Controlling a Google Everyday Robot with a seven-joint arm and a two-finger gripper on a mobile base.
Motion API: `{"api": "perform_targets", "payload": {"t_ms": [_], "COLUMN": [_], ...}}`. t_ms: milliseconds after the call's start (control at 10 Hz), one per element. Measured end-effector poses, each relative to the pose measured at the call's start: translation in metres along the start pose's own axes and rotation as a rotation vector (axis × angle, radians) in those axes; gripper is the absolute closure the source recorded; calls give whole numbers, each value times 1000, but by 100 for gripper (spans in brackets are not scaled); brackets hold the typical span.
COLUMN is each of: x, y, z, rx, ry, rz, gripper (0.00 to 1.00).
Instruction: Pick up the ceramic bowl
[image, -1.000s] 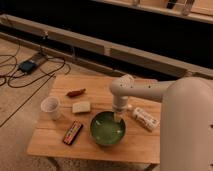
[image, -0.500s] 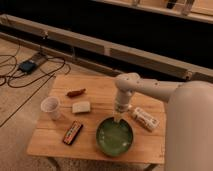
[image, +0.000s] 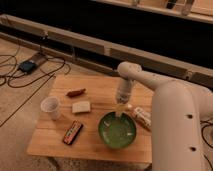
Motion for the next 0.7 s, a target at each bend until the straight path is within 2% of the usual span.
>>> {"api": "perform_targets", "payload": {"t_ms": [100,300,500,700], "x": [-3,-7,-11,-9], "y": [-8,-23,-30,-30], "z": [-9,-27,-42,-42], "rx": [-26,-23,8,8], "ry": [31,66,54,54], "rz": [-22,-44,-45,-42], "gripper": [100,100,100,100]}}
